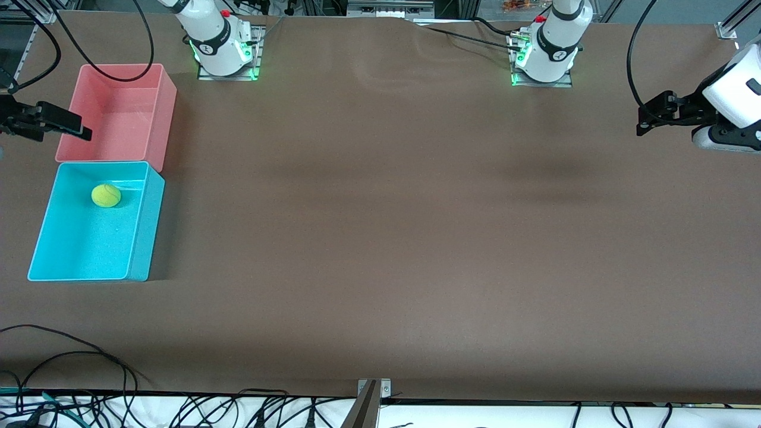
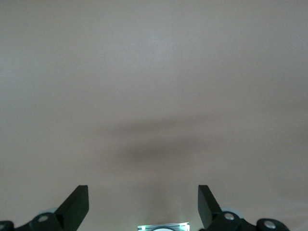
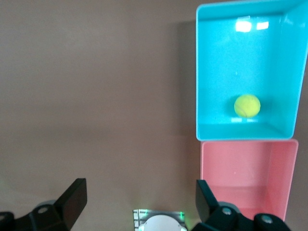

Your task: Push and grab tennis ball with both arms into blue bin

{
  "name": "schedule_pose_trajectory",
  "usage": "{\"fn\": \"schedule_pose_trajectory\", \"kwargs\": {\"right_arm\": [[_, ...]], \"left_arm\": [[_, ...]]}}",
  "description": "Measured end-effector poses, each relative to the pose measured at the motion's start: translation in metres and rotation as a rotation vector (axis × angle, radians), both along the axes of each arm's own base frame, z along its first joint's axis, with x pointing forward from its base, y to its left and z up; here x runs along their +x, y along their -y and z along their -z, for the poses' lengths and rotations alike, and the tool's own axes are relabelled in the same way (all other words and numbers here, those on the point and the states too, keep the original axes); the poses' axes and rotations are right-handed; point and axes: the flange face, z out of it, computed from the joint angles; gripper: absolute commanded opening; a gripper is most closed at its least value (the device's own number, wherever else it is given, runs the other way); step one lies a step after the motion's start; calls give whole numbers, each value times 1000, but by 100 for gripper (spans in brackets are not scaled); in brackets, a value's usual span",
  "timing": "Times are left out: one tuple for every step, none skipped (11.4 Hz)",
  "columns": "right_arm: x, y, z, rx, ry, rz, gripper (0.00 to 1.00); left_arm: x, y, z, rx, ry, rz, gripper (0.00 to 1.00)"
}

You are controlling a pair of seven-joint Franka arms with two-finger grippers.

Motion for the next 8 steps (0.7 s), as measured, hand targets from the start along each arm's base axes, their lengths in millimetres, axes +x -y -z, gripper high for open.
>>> {"fn": "schedule_pose_trajectory", "kwargs": {"right_arm": [[-6, 11, 8, 2, -19, 30, 100], [-10, 21, 14, -3, -25, 49, 100], [-11, 29, 15, -18, -18, 59, 100], [-11, 31, 14, -28, -9, 60, 100], [-11, 31, 12, -39, 1, 57, 100], [-11, 28, 9, -71, 13, 45, 100], [-9, 22, 6, -90, 31, 28, 100], [-9, 14, 1, -99, 50, 18, 100]], "left_arm": [[0, 0, 0, 0, 0, 0, 100], [0, 0, 0, 0, 0, 0, 100], [0, 0, 0, 0, 0, 1, 100], [0, 0, 0, 0, 0, 1, 100], [0, 0, 0, 0, 0, 0, 100], [0, 0, 0, 0, 0, 0, 100], [0, 0, 0, 0, 0, 0, 100], [0, 0, 0, 0, 0, 0, 100]]}}
